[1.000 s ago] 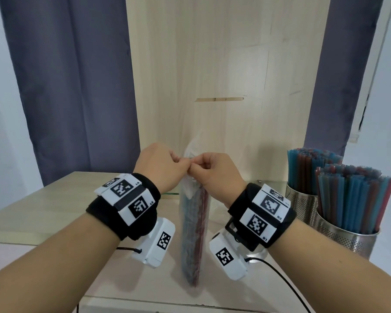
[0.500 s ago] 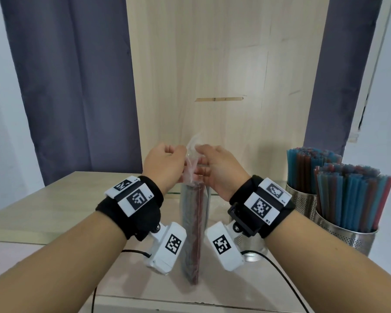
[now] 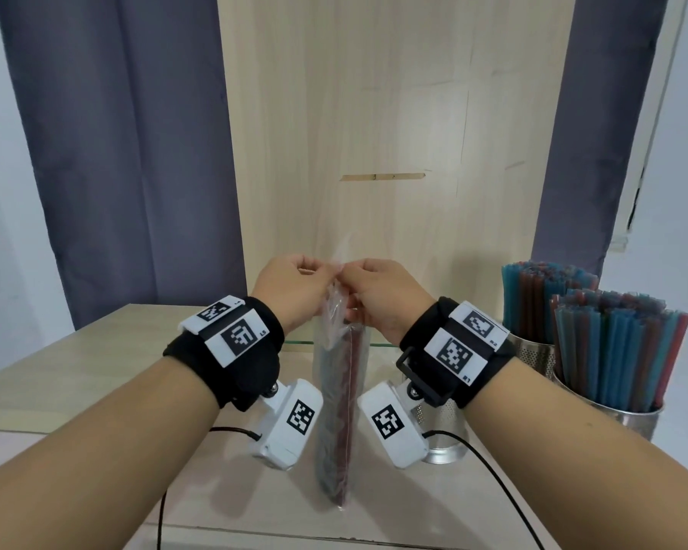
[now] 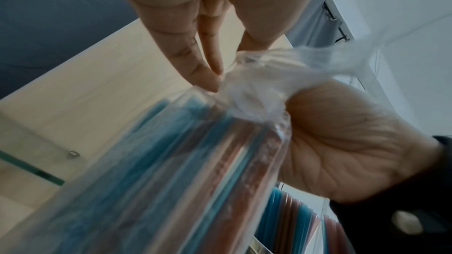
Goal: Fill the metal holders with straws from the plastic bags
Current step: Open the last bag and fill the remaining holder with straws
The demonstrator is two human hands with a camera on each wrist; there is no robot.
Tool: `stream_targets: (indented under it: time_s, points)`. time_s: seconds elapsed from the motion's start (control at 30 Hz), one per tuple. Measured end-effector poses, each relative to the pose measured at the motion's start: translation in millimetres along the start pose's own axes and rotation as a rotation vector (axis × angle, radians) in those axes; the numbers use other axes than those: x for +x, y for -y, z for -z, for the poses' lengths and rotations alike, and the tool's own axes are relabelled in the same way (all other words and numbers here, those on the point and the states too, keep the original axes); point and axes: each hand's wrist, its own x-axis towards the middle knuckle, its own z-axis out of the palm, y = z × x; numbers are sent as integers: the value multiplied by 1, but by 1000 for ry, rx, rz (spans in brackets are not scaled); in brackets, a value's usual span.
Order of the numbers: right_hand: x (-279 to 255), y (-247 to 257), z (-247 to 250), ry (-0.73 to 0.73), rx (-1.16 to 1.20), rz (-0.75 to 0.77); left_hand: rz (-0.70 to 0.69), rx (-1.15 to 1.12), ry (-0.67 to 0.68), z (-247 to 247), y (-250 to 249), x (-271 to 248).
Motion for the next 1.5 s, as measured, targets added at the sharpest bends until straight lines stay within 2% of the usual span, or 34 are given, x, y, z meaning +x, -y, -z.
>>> stream_targets:
  time_s: [0.17, 0.3, 0.37, 0.5, 0.67, 0.83, 0.93, 1.07, 1.17, 1.27, 1.33, 1.43, 1.5]
  points:
    - [1, -5, 1, -76, -90, 38, -13, 23, 5, 0, 1, 3]
    - [2, -2, 1, -64, -16, 28, 96, -105, 54, 0, 0, 3]
    - [3, -1, 0, -33, 28, -11, 122, -154, 24, -1, 0, 2]
    - [1, -1, -1, 44, 143, -53, 82, -131, -67, -2, 0, 2]
    - [-2, -2, 4, 91, 110, -2, 8, -11, -8, -1, 0, 5]
    - [3, -6, 3, 14, 95, 17, -33, 70, -84, -3, 7, 6]
    - [3, -6, 2, 14, 108, -13, -53, 70, -45, -4, 5, 5]
    - [12, -5, 6, -89, -162, 58, -110, 148, 51, -3, 1, 5]
    - [17, -6, 4, -125, -314, 114, -117, 224, 43, -4, -2, 7]
    - [16, -8, 1, -77, -259, 83, -119, 221, -38, -1, -3, 16]
    - [16, -8, 1, -72, -139, 65, -79, 186, 7, 1, -5, 18]
    - [20, -13, 1, -158, -151, 107, -44, 142, 43, 0, -2, 19]
    - [25, -16, 1, -234, -216, 138, -72, 160, -23, 1, 0, 20]
